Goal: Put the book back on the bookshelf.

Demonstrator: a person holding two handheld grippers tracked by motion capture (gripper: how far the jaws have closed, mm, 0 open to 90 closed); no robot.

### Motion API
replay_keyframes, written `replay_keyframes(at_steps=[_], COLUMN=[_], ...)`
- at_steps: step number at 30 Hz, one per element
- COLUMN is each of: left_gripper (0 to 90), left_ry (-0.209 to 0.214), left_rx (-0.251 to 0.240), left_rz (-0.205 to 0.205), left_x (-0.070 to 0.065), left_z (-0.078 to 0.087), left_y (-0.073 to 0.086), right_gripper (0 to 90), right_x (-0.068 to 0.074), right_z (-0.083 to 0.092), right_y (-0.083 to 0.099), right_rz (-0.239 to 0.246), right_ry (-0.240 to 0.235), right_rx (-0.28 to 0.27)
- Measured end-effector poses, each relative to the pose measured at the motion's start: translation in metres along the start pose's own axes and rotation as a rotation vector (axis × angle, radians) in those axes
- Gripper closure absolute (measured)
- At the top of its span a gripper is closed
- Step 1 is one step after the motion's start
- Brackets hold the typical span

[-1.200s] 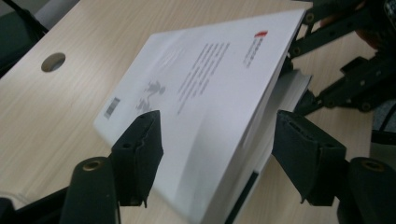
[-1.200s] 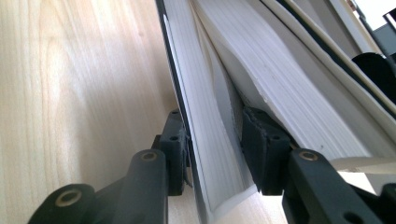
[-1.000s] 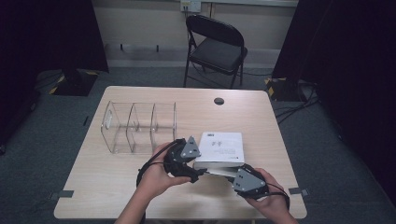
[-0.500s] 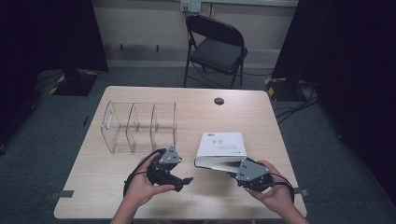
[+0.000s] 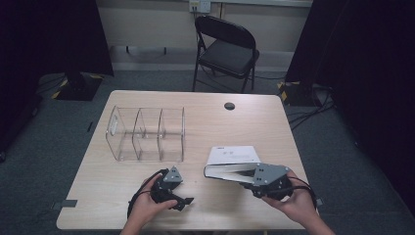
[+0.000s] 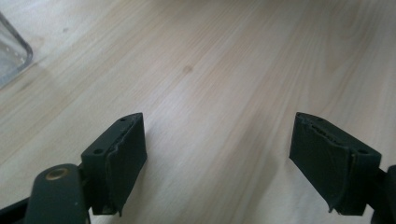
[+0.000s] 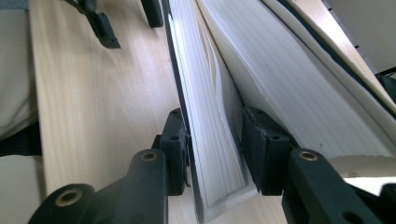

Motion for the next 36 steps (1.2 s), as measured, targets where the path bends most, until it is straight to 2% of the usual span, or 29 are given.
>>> replay_keyframes(at_steps=[2, 5, 6, 8, 11, 19, 26, 33, 36], left_gripper=[17.6, 17.4, 16.8, 15.5, 15.5, 14.9, 14.8, 14.7, 14.7], left_ry=[0.002, -0.017, -0.027, -0.036, -0.043, -0.042, -0.040, -0.040, -0.040], left_rx=[-0.009, -0.013, -0.015, -0.043, -0.038, -0.039, -0.043, -0.037, -0.037], left_rz=[0.008, -0.027, -0.050, -0.080, -0.090, -0.093, -0.089, -0.095, -0.095], left_x=[0.001, 0.002, 0.003, 0.005, 0.007, 0.006, 0.006, 0.007, 0.007], left_z=[0.001, 0.000, 0.000, -0.001, 0.000, 0.000, -0.001, 0.000, 0.000], left_y=[0.000, 0.002, 0.003, 0.005, 0.007, 0.007, 0.007, 0.007, 0.007], right_gripper=[62.7, 62.6, 62.5, 62.5, 62.4, 62.3, 62.3, 62.7, 62.7], right_x=[-0.001, -0.003, -0.004, -0.007, -0.011, -0.012, -0.002, -0.002, -0.003], right_z=[0.001, 0.003, 0.003, 0.003, 0.003, 0.005, 0.009, 0.017, 0.018], right_y=[-0.002, -0.004, -0.004, -0.006, -0.008, -0.012, -0.015, -0.020, -0.020], right_rz=[-0.003, -0.025, -0.033, -0.042, -0.050, -0.069, -0.064, -0.106, -0.107], right_ry=[-0.012, -0.024, -0.035, -0.047, -0.066, -0.102, -0.131, -0.170, -0.184], right_rx=[0.003, 0.005, 0.008, 0.011, 0.017, 0.018, 0.006, -0.010, -0.014])
Point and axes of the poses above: each handheld gripper's, and its own axes: z roughly backward along the jaws, y roughly out of its underside, x roughly to its left, the point moved 7 cm from there along -z, roughly forward along the jaws, and after that the axes turned 3 degrees about -x, right-handed, at the moved point
